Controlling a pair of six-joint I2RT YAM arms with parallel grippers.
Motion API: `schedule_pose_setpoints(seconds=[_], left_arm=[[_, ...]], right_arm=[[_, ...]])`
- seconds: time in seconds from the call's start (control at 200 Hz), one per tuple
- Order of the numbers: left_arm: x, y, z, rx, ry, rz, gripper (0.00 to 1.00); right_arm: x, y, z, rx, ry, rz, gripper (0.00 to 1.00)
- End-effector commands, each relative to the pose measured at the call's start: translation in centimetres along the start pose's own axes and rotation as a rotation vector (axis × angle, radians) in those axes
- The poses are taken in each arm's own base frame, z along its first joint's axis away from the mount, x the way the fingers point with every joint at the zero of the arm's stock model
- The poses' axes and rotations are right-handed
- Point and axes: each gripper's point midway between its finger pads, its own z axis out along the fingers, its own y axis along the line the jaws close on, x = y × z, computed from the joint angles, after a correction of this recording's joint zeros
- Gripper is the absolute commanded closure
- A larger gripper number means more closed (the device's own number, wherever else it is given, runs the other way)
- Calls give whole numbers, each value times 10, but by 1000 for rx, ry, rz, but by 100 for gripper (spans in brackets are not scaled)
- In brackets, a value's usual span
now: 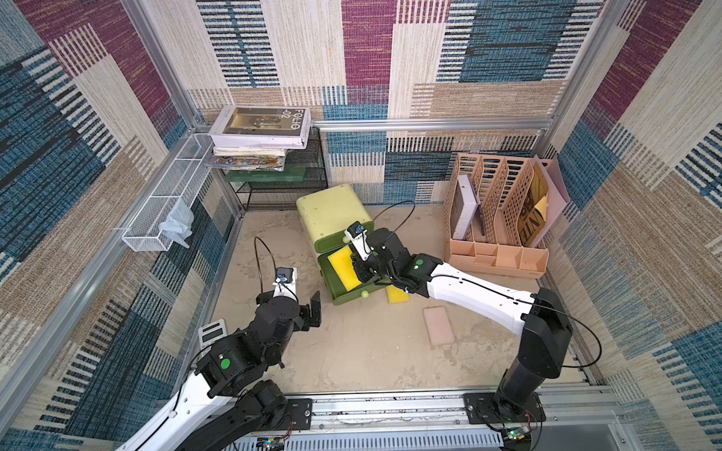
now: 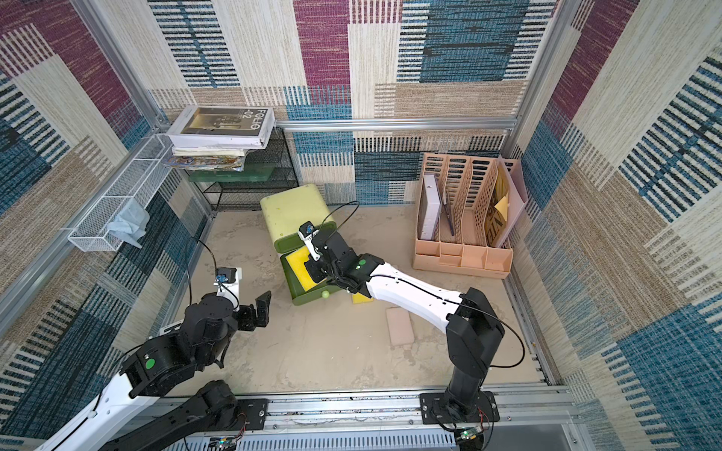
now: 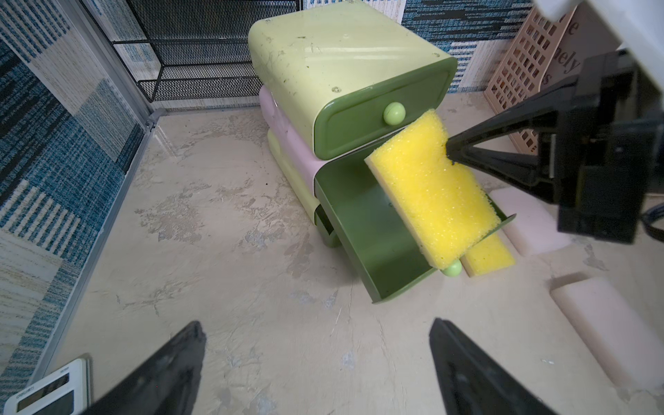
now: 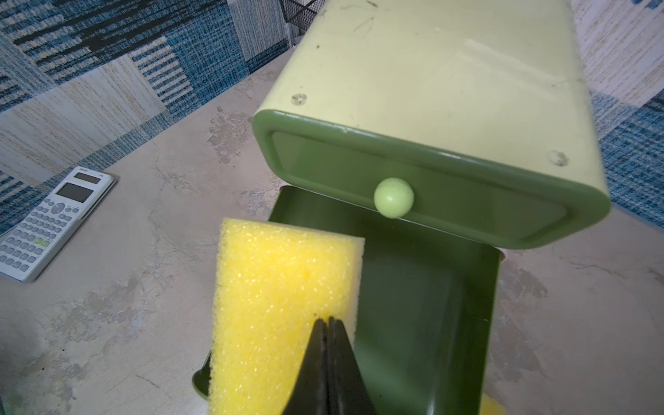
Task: Take the sponge out of the drawer
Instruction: Pick up the sponge from the drawer, then place the sponge at the center of the board.
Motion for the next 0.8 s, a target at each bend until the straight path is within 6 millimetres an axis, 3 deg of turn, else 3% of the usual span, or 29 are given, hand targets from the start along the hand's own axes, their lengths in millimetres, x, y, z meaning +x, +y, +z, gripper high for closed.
schedule_pose_setpoints(seconds=[0.0,0.275,0.796], left_arm=[[-2,1,0,-8,-8,0,0],[-1,2,1,-15,-7,2,0],[0,2,3,-19,-2,8,0]], right_arm=[[-8,1,-12,-21,-45,16,100],[15,-12,-44,-40,-43,76,100],[111,-53,-81,-13,79,262,100]])
